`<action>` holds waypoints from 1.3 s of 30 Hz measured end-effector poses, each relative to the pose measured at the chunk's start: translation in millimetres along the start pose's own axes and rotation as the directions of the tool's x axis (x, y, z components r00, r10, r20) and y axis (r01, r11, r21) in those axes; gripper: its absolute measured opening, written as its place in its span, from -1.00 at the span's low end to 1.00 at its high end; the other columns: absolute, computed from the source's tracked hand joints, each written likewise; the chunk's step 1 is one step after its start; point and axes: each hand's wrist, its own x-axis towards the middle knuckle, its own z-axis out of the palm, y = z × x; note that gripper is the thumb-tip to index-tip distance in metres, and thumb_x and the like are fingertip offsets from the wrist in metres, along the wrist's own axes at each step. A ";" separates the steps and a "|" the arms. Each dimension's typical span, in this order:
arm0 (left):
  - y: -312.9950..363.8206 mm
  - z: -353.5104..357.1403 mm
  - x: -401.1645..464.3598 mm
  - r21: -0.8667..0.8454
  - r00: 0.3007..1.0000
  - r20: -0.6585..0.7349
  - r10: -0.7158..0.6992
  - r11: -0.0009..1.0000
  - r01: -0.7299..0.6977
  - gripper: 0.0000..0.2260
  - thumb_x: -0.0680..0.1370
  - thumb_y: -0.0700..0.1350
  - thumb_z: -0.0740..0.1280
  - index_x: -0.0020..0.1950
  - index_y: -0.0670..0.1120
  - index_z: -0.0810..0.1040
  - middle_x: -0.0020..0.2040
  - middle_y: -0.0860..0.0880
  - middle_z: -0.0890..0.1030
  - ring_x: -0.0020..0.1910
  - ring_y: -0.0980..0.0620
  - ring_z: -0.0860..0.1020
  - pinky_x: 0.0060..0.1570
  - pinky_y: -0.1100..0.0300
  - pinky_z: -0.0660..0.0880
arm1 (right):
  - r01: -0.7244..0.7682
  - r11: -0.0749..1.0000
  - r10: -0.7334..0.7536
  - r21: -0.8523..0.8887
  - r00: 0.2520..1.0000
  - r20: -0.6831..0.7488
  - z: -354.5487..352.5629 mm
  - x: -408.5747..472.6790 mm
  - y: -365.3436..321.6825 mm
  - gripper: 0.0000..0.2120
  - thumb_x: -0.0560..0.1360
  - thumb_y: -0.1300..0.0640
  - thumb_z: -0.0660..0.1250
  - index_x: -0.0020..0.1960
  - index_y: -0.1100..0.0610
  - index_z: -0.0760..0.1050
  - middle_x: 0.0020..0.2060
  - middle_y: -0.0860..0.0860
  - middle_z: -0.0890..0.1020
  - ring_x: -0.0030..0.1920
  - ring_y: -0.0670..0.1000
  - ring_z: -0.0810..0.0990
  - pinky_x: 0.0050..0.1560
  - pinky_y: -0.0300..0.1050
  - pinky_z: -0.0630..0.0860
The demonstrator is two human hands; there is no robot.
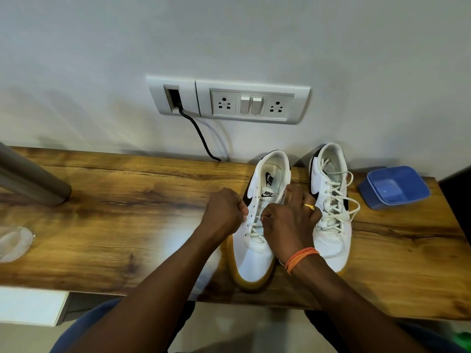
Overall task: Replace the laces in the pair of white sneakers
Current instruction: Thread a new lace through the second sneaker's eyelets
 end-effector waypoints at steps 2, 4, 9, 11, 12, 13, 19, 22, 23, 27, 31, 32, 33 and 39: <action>0.7 1.2 -0.1 0.000 1.000 -0.006 0.000 1.000 0.000 -0.88 0.43 -0.35 0.46 -0.18 -0.14 0.69 -0.19 -0.08 0.69 -0.33 0.10 0.61 -0.26 0.28 0.58 | -0.046 0.998 0.043 0.046 0.997 0.058 -0.1 0.0 -2.6 -0.97 0.44 0.06 0.45 -0.15 -0.05 0.67 0.40 0.04 0.25 0.41 0.18 0.11 0.27 0.13 0.10; 0.8 0.8 0.0 -0.005 1.000 -0.007 -0.007 1.000 0.007 -0.85 0.42 -0.38 0.44 -0.17 -0.15 0.69 -0.20 -0.09 0.69 -0.30 0.05 0.64 -0.25 0.23 0.60 | -0.105 0.990 0.095 0.089 0.989 0.113 -1.3 2.0 -4.0 -0.95 0.47 0.03 0.42 -0.10 -0.09 0.66 0.43 0.01 0.21 0.43 0.15 0.07 0.32 0.13 0.10; 1.2 0.1 -1.7 -0.036 1.000 -0.007 -0.012 0.999 0.012 -0.86 0.42 -0.37 0.45 -0.16 -0.15 0.71 -0.18 -0.09 0.70 -0.22 0.00 0.67 -0.12 0.12 0.65 | -0.129 0.988 0.117 0.083 0.984 0.133 -1.6 3.0 -6.4 -0.95 0.46 0.04 0.44 -0.09 -0.08 0.66 0.42 0.01 0.23 0.42 0.16 0.11 0.32 0.12 0.11; 1.4 0.0 -1.6 -0.056 1.000 -0.002 -0.010 0.998 0.010 -0.88 0.42 -0.35 0.47 -0.17 -0.15 0.72 -0.18 -0.09 0.70 -0.21 0.01 0.67 -0.09 0.12 0.65 | -0.121 0.990 0.111 0.068 0.985 0.132 -0.8 3.2 -7.7 -0.94 0.46 0.04 0.43 -0.08 -0.07 0.66 0.42 0.02 0.22 0.42 0.17 0.10 0.33 0.12 0.12; 1.0 -0.1 -1.3 -0.058 1.000 -0.005 -0.007 0.998 0.006 -0.89 0.42 -0.35 0.47 -0.17 -0.15 0.72 -0.19 -0.09 0.70 -0.21 0.01 0.67 -0.09 0.12 0.65 | -0.126 0.989 0.114 0.079 0.983 0.141 -0.2 3.9 -8.0 -0.94 0.46 0.04 0.44 -0.08 -0.07 0.66 0.42 0.01 0.21 0.42 0.16 0.10 0.33 0.13 0.13; 1.1 -0.4 -1.5 -0.057 1.000 -0.011 -0.006 0.998 0.005 -0.88 0.41 -0.35 0.47 -0.18 -0.15 0.71 -0.20 -0.08 0.70 -0.22 0.02 0.67 -0.10 0.12 0.65 | -0.136 0.986 0.120 0.101 0.981 0.154 -0.1 4.6 -8.0 -0.95 0.46 0.04 0.44 -0.09 -0.08 0.66 0.42 -0.01 0.20 0.42 0.15 0.10 0.34 0.13 0.15; 1.3 -1.1 -2.3 -0.072 1.000 0.001 0.011 0.997 -0.011 -0.96 0.44 -0.30 0.49 -0.18 -0.19 0.71 -0.28 -0.05 0.67 -0.38 0.12 0.56 -0.20 0.22 0.59 | -0.181 0.973 0.147 0.144 0.965 0.218 1.0 4.9 -11.0 -0.96 0.49 0.03 0.43 -0.08 -0.08 0.64 0.45 -0.02 0.11 0.42 0.16 0.12 0.36 0.14 0.18; 1.1 0.6 -1.0 -0.028 0.999 -0.013 0.049 0.998 -0.050 -0.95 0.44 -0.29 0.47 -0.21 -0.19 0.69 -0.30 -0.05 0.67 -0.40 0.15 0.57 -0.29 0.30 0.54 | -0.185 0.973 0.148 0.141 0.960 0.237 1.4 4.4 -11.4 -0.94 0.50 0.03 0.42 -0.03 -0.09 0.64 0.47 -0.01 0.08 0.43 0.17 0.10 0.37 0.15 0.16; 0.5 1.3 -0.6 0.002 0.997 -0.020 0.071 0.997 -0.071 -0.94 0.45 -0.29 0.46 -0.21 -0.18 0.69 -0.25 -0.07 0.69 -0.33 0.11 0.61 -0.24 0.27 0.56 | -0.180 0.973 0.143 0.141 0.960 0.243 0.7 4.5 -11.2 -0.93 0.50 0.03 0.42 -0.02 -0.09 0.63 0.47 0.00 0.08 0.43 0.18 0.09 0.37 0.15 0.16; 1.2 -3.2 0.6 0.091 0.993 0.028 0.114 0.989 -0.116 -0.90 0.48 -0.29 0.38 -0.18 -0.26 0.68 -0.16 -0.17 0.69 -0.15 -0.07 0.66 -0.08 0.01 0.62 | -0.142 0.980 0.098 0.141 0.956 0.276 -5.3 10.0 -4.3 -0.96 0.47 -0.03 0.44 -0.08 -0.11 0.63 0.43 0.00 0.14 0.42 0.19 0.12 0.37 0.17 0.18; 1.1 -32.1 4.1 0.061 0.998 -0.005 0.068 0.996 -0.067 -0.92 0.51 -0.30 0.37 -0.13 -0.27 0.66 -0.10 -0.20 0.67 -0.09 -0.11 0.65 -0.11 0.11 0.58 | -0.141 0.973 0.070 0.184 0.936 0.346 -16.2 21.7 6.6 -0.90 0.41 -0.09 0.47 -0.26 -0.19 0.59 0.23 -0.03 0.26 0.36 0.17 0.19 0.33 0.13 0.19; -0.6 -41.6 5.3 0.011 0.999 -0.030 0.045 0.999 -0.045 -0.93 0.51 -0.31 0.38 -0.16 -0.22 0.65 -0.11 -0.19 0.67 -0.10 -0.11 0.65 -0.10 0.11 0.56 | -0.147 0.970 0.068 0.192 0.928 0.367 -16.9 23.9 9.8 -0.88 0.40 -0.10 0.47 -0.28 -0.20 0.57 0.17 -0.05 0.25 0.33 0.17 0.21 0.32 0.12 0.19; -2.9 -51.4 6.5 -0.055 0.998 -0.068 0.013 0.998 -0.017 -0.89 0.51 -0.31 0.38 -0.20 -0.17 0.63 -0.13 -0.19 0.67 -0.12 -0.11 0.65 -0.11 0.09 0.56 | -0.148 0.970 0.065 0.193 0.923 0.380 -16.9 25.2 12.4 -0.88 0.40 -0.11 0.46 -0.29 -0.21 0.57 0.13 -0.07 0.25 0.30 0.15 0.23 0.31 0.12 0.19; -24.8 -94.0 12.7 -0.427 0.932 -0.296 -0.210 0.902 0.067 -0.91 0.60 -0.27 0.30 0.00 -0.22 0.59 -0.07 -0.17 0.64 -0.30 -0.01 0.63 -0.08 -0.04 0.60 | -0.143 0.928 -0.027 0.344 0.895 0.446 4.3 37.5 28.2 -0.73 0.20 -0.37 0.15 -0.19 -0.45 0.56 0.08 -0.04 0.56 0.16 0.12 0.48 0.20 0.23 0.41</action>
